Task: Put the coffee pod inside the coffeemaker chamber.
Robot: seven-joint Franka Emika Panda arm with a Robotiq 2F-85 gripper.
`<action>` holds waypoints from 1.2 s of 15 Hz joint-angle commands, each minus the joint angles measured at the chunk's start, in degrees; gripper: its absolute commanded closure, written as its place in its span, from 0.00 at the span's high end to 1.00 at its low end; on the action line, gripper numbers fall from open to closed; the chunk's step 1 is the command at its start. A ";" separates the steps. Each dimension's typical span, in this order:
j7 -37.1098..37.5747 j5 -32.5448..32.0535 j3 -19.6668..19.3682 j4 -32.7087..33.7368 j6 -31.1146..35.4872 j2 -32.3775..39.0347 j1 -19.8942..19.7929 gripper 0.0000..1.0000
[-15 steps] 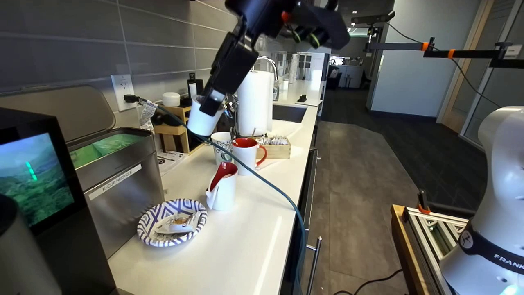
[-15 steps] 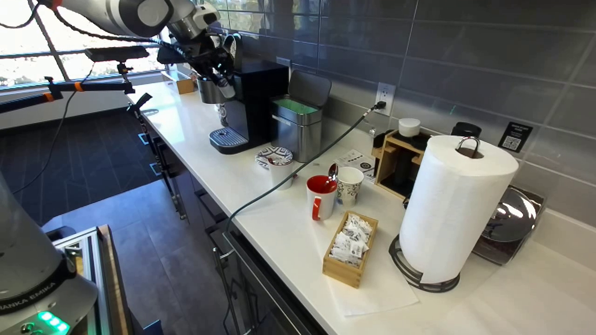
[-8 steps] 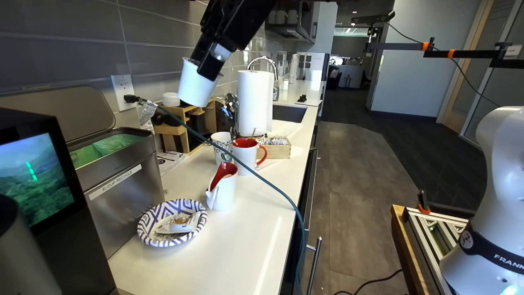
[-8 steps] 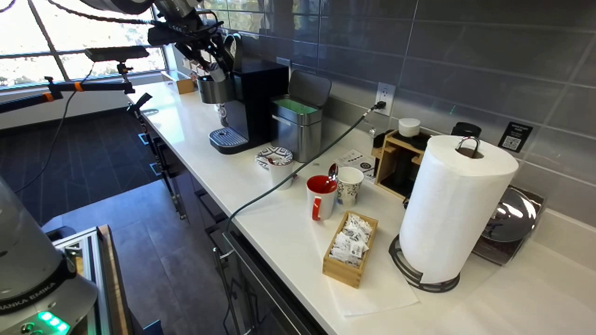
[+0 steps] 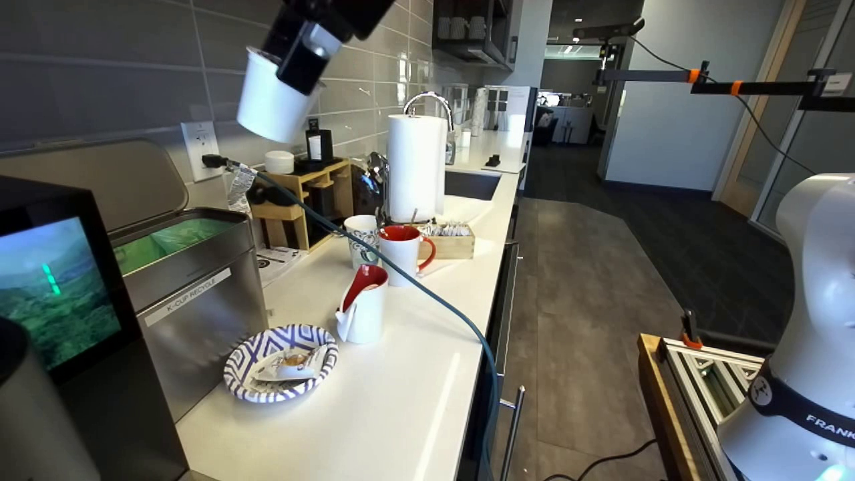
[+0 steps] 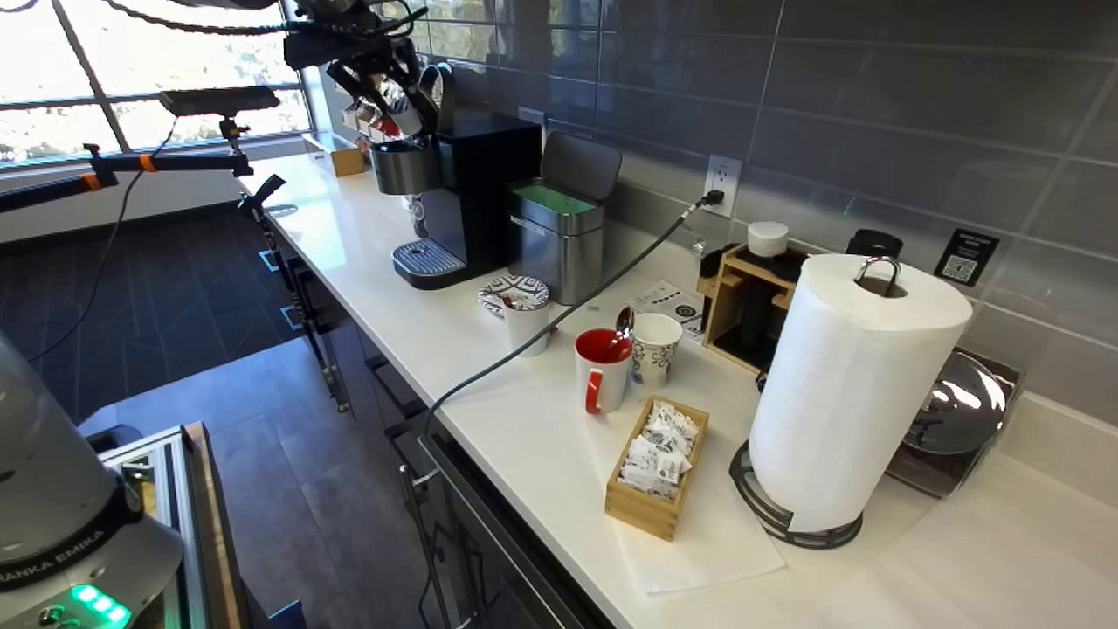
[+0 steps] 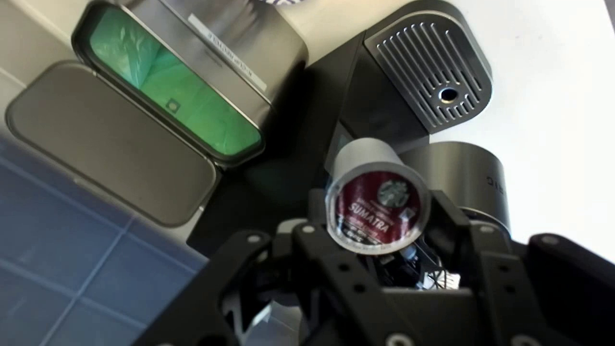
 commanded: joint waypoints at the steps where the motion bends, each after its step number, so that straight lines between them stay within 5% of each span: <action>1: -8.21 0.41 1.27 10.90 -4.49 6.95 2.35 0.29; 7: -19.55 2.77 6.77 29.66 -15.67 20.34 3.17 0.29; 11: -19.82 0.24 10.41 40.18 -23.17 27.73 2.72 0.29; 12: -18.63 0.88 10.38 33.92 -19.12 23.60 1.99 0.54; 16: -19.10 0.94 9.69 38.26 -20.58 26.95 3.21 0.54; 17: -17.42 0.13 9.58 37.55 -21.54 26.26 3.42 0.29; 18: -14.62 -1.46 9.36 36.55 -23.42 25.16 3.83 0.29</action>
